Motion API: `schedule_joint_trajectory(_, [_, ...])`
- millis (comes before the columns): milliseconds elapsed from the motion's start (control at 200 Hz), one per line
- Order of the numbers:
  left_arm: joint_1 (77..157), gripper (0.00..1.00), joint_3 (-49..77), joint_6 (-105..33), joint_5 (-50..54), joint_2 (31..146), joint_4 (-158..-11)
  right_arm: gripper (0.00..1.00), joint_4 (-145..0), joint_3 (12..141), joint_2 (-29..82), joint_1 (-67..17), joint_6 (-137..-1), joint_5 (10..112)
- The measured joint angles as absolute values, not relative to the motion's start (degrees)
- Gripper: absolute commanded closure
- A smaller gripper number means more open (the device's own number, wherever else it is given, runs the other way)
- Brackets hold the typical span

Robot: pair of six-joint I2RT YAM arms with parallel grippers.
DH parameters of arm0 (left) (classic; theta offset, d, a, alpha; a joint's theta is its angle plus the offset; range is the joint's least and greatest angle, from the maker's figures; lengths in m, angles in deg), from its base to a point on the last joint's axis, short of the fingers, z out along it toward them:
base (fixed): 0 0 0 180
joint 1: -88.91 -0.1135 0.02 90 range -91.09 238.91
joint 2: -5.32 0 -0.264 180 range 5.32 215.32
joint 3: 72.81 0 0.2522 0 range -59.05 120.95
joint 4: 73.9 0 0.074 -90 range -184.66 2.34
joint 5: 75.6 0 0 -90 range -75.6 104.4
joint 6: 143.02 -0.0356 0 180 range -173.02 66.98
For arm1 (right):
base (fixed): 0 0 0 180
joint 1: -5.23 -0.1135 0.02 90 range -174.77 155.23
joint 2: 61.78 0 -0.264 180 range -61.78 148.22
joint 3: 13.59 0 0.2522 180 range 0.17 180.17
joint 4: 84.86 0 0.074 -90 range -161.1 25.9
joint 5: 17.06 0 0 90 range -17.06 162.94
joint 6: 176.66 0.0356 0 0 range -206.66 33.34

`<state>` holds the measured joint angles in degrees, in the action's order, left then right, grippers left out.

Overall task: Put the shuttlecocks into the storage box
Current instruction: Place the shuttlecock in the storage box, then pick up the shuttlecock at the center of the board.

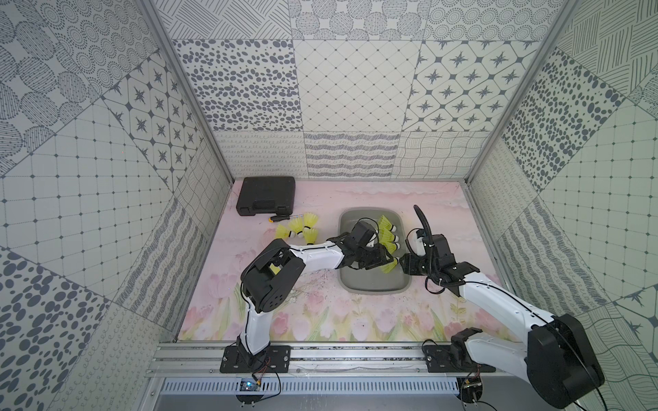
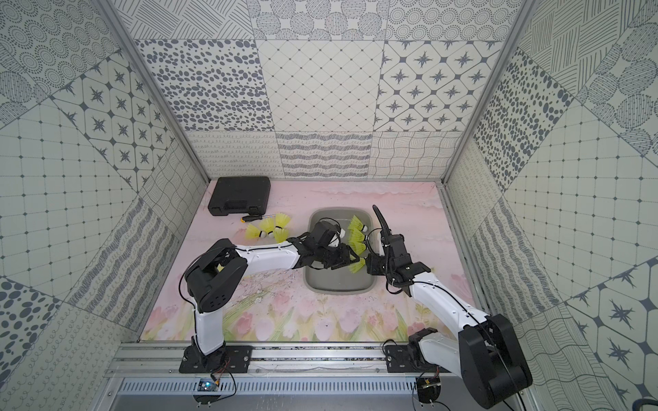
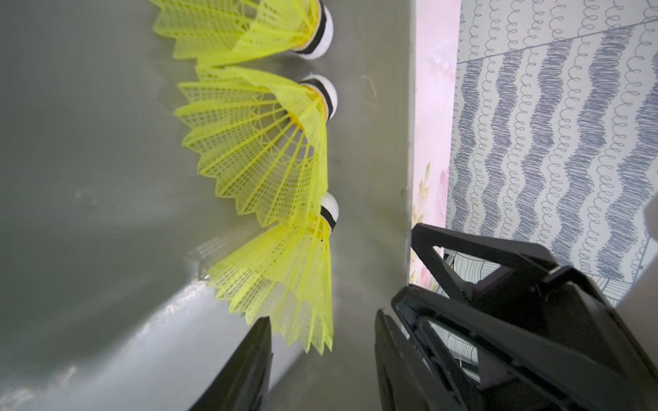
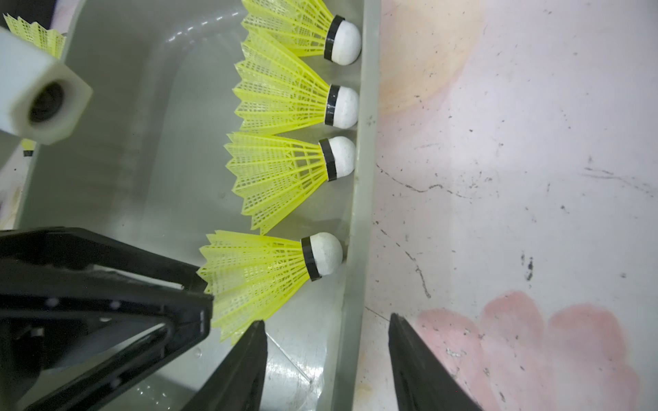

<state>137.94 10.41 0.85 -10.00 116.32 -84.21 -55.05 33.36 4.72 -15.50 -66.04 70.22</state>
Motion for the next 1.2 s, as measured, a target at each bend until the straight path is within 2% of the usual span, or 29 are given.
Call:
schedule_joint_trajectory(365, [134.1, 0.44, 6.9, -5.0, -3.6, 103.0, -93.2, 0.40, -55.0, 33.1, 0.4, -15.1, -66.1, 72.9])
schedule_joint_trajectory(715, [121.8, 0.43, 1.6, -11.6, 8.2, 89.3, -105.0, 0.39, -53.8, 32.1, -10.2, -14.9, -66.3, 77.6])
schedule_joint_trajectory(780, [118.8, 0.40, 0.0, -12.7, 9.2, 87.7, -106.3, 0.39, -53.7, 32.1, -11.0, -14.9, -66.5, 78.0])
schedule_joint_trajectory(986, [110.8, 0.33, -1.8, -16.4, 9.9, 87.8, -108.0, 0.39, -53.5, 32.1, -11.5, -14.9, -66.7, 78.6])
schedule_joint_trajectory(1201, [106.8, 0.26, 0.2, -20.2, 10.2, 93.7, -108.0, 0.39, -53.5, 32.1, -11.5, -14.9, -66.7, 78.6])
